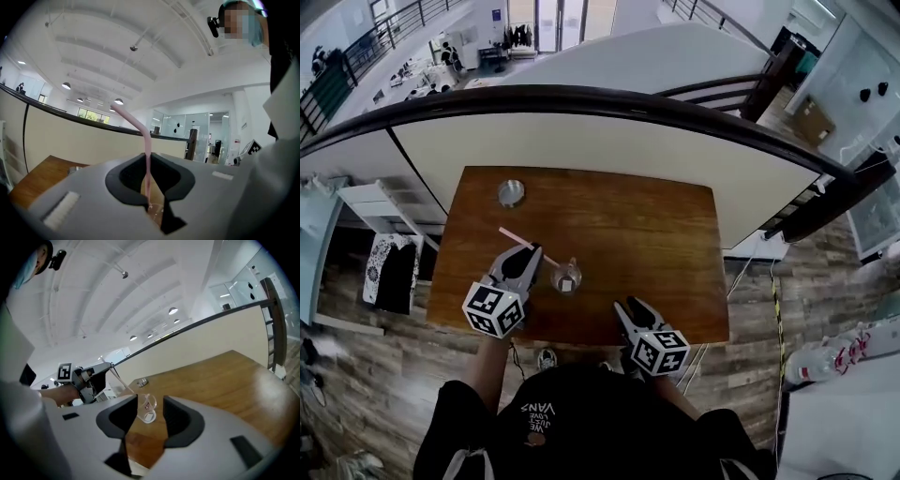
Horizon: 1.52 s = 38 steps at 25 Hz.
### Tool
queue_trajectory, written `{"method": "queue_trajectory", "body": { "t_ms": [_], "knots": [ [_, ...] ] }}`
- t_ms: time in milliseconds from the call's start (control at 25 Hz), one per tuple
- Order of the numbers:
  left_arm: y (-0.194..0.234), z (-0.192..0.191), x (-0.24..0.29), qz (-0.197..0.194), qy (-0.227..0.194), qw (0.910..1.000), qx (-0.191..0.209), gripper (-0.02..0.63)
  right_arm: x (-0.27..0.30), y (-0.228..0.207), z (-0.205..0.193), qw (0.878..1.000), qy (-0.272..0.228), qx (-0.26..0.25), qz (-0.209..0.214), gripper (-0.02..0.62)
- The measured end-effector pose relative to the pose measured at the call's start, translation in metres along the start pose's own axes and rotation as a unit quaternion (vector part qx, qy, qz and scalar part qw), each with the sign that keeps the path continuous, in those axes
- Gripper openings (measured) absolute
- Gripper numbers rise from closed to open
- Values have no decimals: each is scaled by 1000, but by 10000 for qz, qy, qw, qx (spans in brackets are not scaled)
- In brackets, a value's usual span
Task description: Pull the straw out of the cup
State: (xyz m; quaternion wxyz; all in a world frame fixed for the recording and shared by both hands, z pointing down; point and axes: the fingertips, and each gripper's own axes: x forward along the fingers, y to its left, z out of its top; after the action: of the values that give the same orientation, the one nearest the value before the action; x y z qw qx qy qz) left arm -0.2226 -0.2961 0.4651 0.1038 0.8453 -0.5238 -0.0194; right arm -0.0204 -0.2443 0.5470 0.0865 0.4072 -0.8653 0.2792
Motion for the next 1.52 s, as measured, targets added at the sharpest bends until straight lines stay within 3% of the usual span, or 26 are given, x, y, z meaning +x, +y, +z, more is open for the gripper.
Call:
{"method": "queue_trajectory", "body": {
  "t_ms": [600,1240,1520],
  "knots": [
    [3,-5,-79,1169,-202,9929,61,37,15,14,3,9966,257,-281,732,164],
    [-28,-37,-148,2223,-207,9747,-126,37,19,38,-3,9824,600,-818,1568,162],
    [-48,-52,-165,2521,-282,9668,-292,37,14,43,-10,9764,713,-996,1777,117]
  ]
}}
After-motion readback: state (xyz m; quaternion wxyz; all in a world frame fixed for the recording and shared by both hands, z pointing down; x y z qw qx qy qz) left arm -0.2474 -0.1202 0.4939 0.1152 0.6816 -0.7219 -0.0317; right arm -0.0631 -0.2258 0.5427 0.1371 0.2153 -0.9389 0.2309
